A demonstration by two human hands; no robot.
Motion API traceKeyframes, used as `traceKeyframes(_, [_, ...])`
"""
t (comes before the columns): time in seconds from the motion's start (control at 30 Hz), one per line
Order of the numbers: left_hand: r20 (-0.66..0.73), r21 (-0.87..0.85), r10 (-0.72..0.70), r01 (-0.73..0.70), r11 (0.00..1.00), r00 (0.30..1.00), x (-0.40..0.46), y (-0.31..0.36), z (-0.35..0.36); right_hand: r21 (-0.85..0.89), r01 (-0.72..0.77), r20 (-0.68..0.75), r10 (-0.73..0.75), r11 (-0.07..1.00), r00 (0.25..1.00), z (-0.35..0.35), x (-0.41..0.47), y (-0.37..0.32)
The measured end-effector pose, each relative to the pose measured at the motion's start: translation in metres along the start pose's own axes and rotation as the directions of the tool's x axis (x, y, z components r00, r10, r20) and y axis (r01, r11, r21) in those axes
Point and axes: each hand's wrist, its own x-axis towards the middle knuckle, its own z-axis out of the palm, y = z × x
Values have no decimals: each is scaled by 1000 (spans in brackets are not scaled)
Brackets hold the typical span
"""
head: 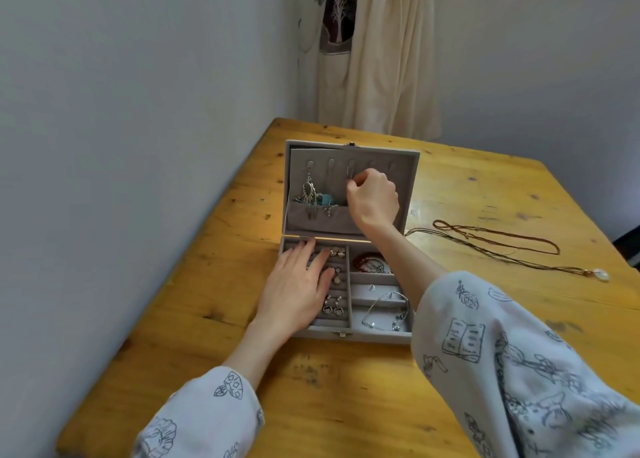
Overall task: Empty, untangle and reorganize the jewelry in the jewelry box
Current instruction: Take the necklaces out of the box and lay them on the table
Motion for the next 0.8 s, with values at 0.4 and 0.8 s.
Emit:
traceKeyframes(0.4, [-35,-186,-14,7,983,999,1,-1,-5,314,100,-14,-100,944,995,-35,12,-17])
traceKeyframes(0.8, [-207,-741,-214,-10,671,955,59,31,-83,692,26,310,-329,721,892,-74,4,-20])
